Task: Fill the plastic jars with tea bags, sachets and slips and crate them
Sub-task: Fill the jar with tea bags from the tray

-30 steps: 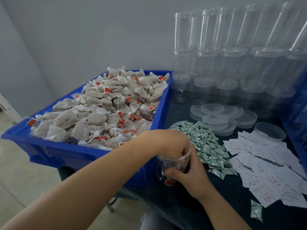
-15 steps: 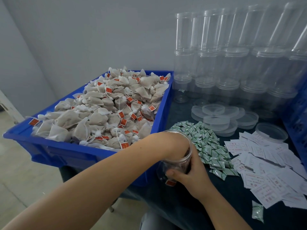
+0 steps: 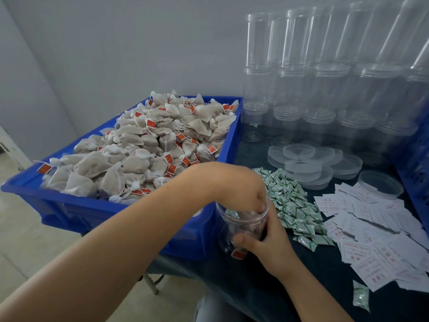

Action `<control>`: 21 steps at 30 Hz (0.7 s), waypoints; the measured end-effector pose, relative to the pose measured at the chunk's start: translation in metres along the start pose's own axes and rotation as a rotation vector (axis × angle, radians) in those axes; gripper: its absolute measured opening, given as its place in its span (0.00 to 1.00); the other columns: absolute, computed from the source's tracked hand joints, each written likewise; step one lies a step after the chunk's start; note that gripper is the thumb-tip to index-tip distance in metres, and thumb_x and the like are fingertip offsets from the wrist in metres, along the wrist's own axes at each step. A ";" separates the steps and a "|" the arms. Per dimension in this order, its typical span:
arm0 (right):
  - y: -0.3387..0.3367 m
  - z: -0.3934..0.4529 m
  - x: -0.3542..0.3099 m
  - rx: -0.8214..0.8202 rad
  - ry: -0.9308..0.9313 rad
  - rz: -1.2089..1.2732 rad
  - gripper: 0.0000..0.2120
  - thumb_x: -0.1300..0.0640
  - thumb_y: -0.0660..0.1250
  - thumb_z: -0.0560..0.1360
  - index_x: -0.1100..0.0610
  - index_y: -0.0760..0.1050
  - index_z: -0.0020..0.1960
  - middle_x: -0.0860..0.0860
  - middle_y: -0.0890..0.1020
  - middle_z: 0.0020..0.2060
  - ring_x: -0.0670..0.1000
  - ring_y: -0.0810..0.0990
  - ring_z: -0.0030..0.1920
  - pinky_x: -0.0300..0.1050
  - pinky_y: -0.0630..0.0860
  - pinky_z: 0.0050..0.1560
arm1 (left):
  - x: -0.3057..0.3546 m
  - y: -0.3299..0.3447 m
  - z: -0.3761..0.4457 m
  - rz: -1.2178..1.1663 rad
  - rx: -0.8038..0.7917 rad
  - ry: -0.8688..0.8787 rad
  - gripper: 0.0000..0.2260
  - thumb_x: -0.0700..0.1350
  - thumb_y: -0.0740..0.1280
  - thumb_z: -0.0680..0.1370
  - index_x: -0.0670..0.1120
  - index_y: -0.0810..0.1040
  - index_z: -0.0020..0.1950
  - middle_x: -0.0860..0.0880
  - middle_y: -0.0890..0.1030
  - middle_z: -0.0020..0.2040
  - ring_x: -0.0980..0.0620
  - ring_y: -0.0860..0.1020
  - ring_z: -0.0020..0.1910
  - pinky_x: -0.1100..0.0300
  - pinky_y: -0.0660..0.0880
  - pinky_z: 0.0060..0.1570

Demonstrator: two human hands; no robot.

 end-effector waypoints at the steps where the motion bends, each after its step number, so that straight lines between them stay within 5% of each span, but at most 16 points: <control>1: 0.000 0.000 0.000 -0.002 0.006 0.004 0.43 0.51 0.80 0.57 0.43 0.67 0.69 0.39 0.81 0.59 0.44 0.80 0.61 0.36 0.78 0.53 | -0.002 -0.003 -0.004 -0.011 0.048 0.003 0.13 0.49 0.57 0.81 0.46 0.79 0.57 0.49 0.80 0.48 0.50 0.77 0.46 0.58 0.74 0.44; 5: 0.000 -0.002 -0.003 -0.006 0.019 -0.005 0.42 0.50 0.79 0.55 0.41 0.67 0.67 0.33 0.79 0.55 0.38 0.80 0.58 0.32 0.77 0.51 | -0.022 -0.018 -0.014 -0.169 0.280 0.032 0.11 0.51 0.60 0.80 0.49 0.80 0.51 0.55 0.80 0.43 0.58 0.77 0.43 0.64 0.72 0.45; 9: 0.001 -0.003 -0.008 -0.006 0.038 0.006 0.44 0.46 0.79 0.53 0.38 0.67 0.66 0.42 0.73 0.62 0.33 0.78 0.57 0.28 0.75 0.50 | -0.054 -0.020 -0.007 -0.336 0.562 0.000 0.06 0.49 0.63 0.79 0.50 0.79 0.49 0.58 0.79 0.41 0.62 0.76 0.41 0.70 0.70 0.42; 14: 0.001 -0.004 -0.009 -0.014 0.049 -0.006 0.44 0.46 0.78 0.53 0.36 0.66 0.66 0.42 0.72 0.64 0.30 0.76 0.58 0.27 0.74 0.51 | -0.089 -0.002 0.015 -0.224 0.808 -0.118 0.10 0.44 0.65 0.78 0.46 0.78 0.58 0.52 0.77 0.54 0.57 0.72 0.52 0.66 0.66 0.53; 18: 0.001 -0.004 -0.008 -0.006 0.046 0.008 0.44 0.46 0.79 0.53 0.39 0.67 0.67 0.39 0.73 0.63 0.30 0.75 0.60 0.27 0.73 0.53 | -0.108 0.017 0.030 -0.158 0.817 -0.290 0.21 0.46 0.63 0.79 0.46 0.67 0.71 0.45 0.65 0.71 0.45 0.63 0.70 0.53 0.61 0.68; 21: 0.001 -0.004 -0.007 0.000 0.052 0.010 0.44 0.46 0.79 0.53 0.38 0.68 0.67 0.33 0.76 0.59 0.33 0.76 0.61 0.29 0.74 0.54 | -0.115 0.031 0.039 -0.134 0.593 -0.388 0.29 0.49 0.63 0.79 0.48 0.54 0.77 0.43 0.51 0.77 0.40 0.51 0.75 0.44 0.54 0.72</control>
Point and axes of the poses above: each hand's wrist, its own z-axis towards the middle knuckle, its own y-axis out of the palm, x = y × z, the point moved 1 cm from there along z, towards the middle knuckle
